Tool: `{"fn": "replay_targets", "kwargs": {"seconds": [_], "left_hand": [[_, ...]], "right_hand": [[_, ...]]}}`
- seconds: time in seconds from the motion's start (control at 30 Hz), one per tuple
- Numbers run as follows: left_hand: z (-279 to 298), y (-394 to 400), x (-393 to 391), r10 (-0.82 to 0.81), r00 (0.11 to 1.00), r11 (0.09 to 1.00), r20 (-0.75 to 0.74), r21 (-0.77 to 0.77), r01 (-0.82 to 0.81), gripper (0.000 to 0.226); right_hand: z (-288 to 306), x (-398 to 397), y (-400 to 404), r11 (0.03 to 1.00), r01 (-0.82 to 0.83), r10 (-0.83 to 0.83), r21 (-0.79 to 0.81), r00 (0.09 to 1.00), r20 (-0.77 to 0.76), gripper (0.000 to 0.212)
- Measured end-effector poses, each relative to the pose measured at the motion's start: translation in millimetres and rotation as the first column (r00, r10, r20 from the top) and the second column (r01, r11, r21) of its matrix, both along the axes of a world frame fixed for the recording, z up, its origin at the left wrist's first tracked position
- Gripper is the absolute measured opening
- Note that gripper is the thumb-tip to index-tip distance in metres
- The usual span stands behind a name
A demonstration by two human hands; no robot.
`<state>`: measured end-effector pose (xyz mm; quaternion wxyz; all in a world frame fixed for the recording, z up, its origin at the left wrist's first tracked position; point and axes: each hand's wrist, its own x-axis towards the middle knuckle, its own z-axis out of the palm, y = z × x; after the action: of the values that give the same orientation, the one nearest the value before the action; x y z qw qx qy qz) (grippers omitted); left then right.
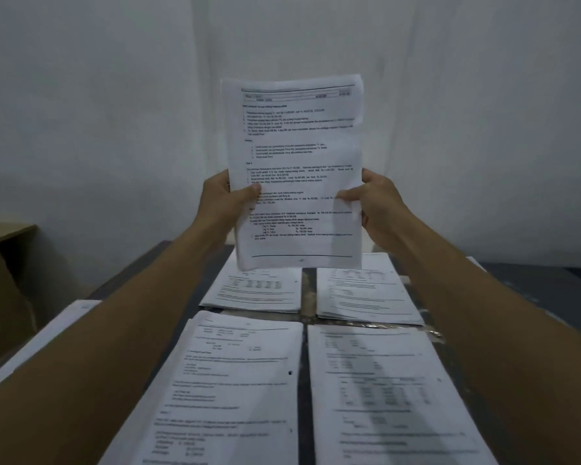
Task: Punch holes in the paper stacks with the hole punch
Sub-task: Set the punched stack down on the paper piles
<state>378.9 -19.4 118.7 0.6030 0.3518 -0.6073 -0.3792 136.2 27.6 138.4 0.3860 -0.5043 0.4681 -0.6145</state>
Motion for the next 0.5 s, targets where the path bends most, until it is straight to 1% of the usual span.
{"fn": "replay_targets", "kwargs": {"seconds": [0.17,0.27,0.37,0.5], "left_hand": [[-1,29,-69,-0.128,0.992,0.992,-0.018,0.017,0.129,0.021],[-5,49,-111,-0.199,0.980,0.980,-0.012,-0.005,0.199,0.018],[-15,68,-151,-0.262,0.965,0.965,0.012,-0.013,0.262,0.025],[-33,93,-206,-0.339,0.940,0.941,0.020,0.024,0.339,0.027]], "right_hand": [[-10,-64,54,0.993,0.113,-0.113,-0.019,0.993,-0.018,0.032],[-18,-100,85,0.983,0.184,-0.184,-0.012,0.983,-0.012,0.031],[-30,-136,117,0.967,0.253,-0.253,-0.007,0.967,-0.022,0.032],[-49,-182,159,0.942,0.334,-0.334,0.021,0.942,0.033,0.033]]}}
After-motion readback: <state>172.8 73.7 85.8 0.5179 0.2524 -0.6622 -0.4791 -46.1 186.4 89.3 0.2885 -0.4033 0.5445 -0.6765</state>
